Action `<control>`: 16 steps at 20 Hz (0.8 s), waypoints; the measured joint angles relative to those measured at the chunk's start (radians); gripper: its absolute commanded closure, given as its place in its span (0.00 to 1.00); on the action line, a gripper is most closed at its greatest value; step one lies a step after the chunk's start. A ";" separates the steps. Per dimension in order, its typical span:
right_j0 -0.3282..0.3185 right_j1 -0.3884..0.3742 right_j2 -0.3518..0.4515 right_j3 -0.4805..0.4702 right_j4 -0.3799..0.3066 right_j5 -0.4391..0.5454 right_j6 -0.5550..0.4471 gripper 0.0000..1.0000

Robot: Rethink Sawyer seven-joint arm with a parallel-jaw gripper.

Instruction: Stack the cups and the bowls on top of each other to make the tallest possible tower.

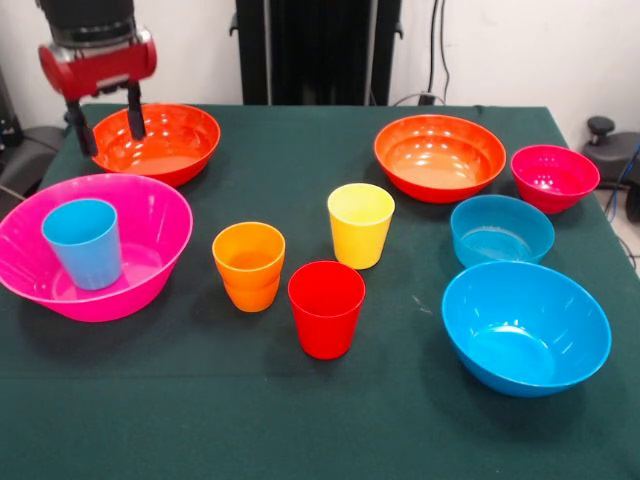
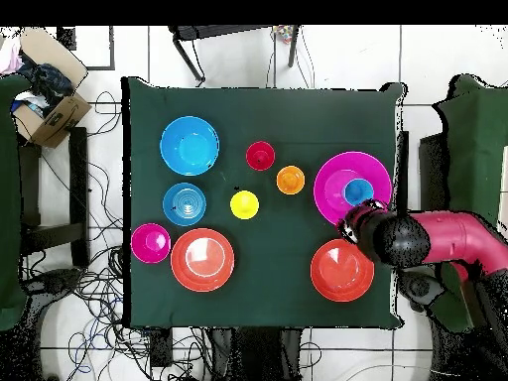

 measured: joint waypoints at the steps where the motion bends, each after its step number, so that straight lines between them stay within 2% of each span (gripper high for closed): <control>1: -0.010 -0.005 0.005 0.009 0.003 0.000 0.000 0.00; 4: -0.064 -0.030 0.029 0.054 0.016 0.000 0.000 0.00; 10: -0.127 -0.051 0.044 0.098 0.015 0.000 0.000 0.00; 16: -0.140 -0.037 0.044 0.107 -0.018 0.000 0.000 0.00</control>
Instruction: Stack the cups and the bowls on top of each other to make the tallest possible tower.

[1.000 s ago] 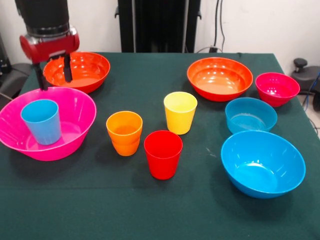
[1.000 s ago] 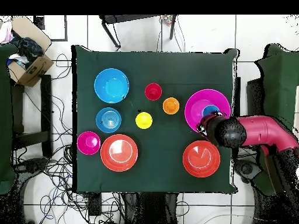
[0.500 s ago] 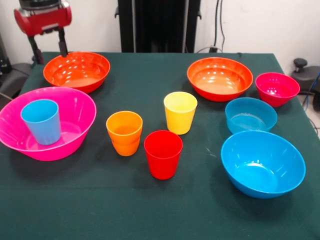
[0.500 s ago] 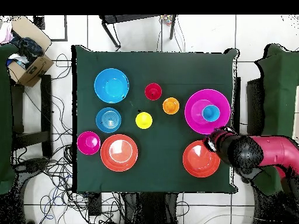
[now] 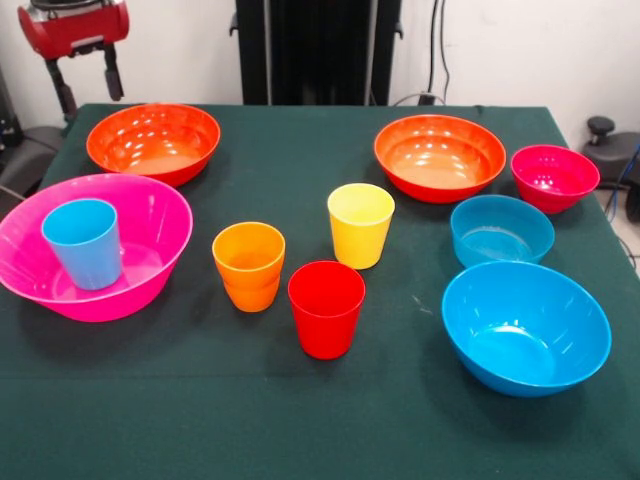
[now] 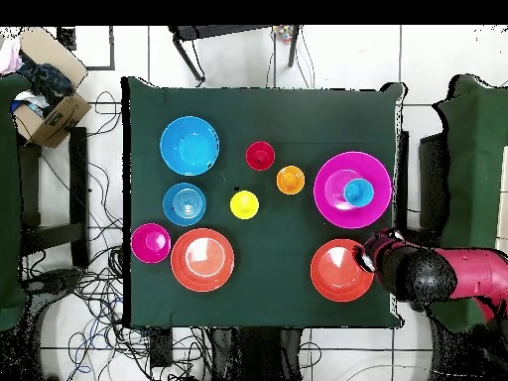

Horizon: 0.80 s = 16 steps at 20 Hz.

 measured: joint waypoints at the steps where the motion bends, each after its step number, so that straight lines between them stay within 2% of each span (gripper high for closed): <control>1: 0.000 0.004 0.000 0.000 -0.006 0.000 0.000 0.00; 16: 0.012 0.085 -0.018 -0.001 -0.127 0.000 0.000 0.00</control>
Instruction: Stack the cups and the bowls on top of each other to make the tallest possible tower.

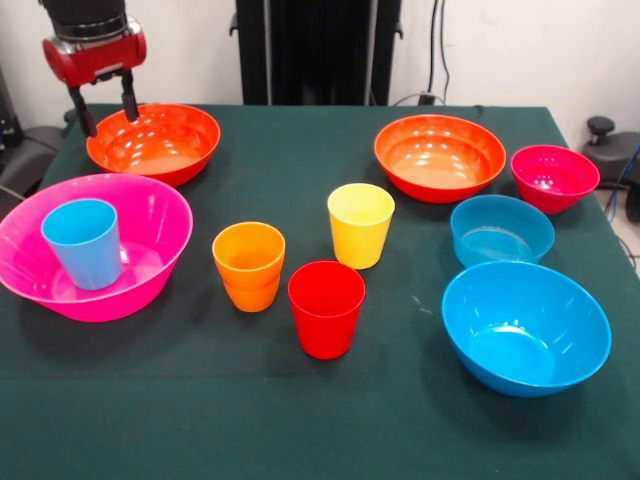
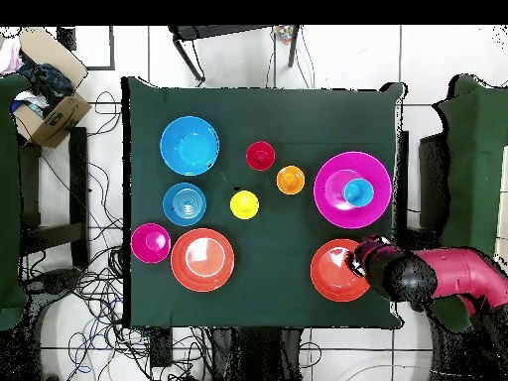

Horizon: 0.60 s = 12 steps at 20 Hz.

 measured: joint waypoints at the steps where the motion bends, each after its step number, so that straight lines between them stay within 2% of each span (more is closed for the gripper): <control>1: 0.002 0.005 -0.001 -0.001 -0.010 0.000 0.000 0.00; 3: 0.009 0.022 -0.009 -0.009 -0.048 0.000 0.000 0.00; 12: 0.027 0.083 -0.025 -0.055 -0.128 0.000 0.000 0.00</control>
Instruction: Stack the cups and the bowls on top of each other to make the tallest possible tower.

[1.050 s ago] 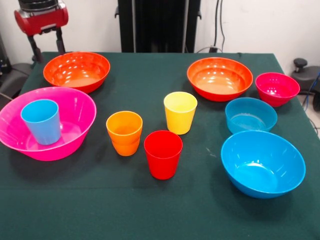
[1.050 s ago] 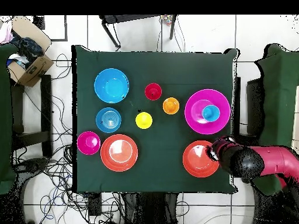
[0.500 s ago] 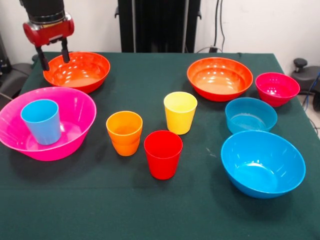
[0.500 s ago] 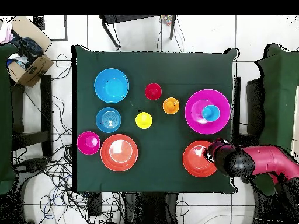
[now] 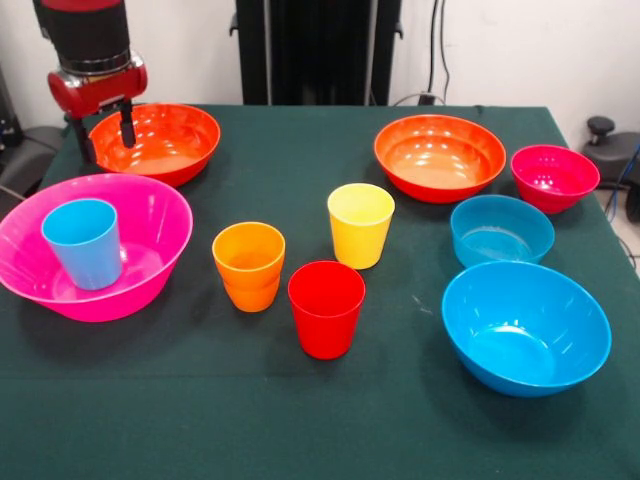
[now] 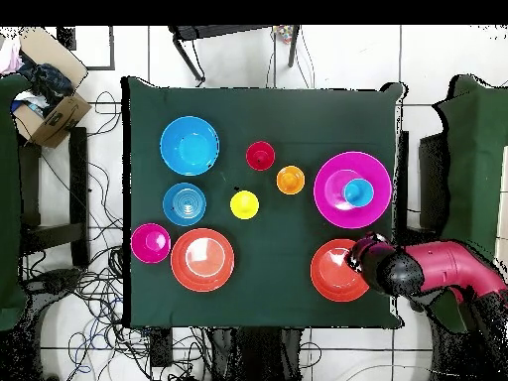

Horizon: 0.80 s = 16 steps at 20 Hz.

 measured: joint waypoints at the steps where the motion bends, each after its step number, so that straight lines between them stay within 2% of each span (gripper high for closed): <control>1: 0.000 0.005 0.000 -0.003 -0.004 0.000 0.000 0.00; 16: 0.001 0.076 -0.021 -0.043 -0.035 0.000 0.000 0.00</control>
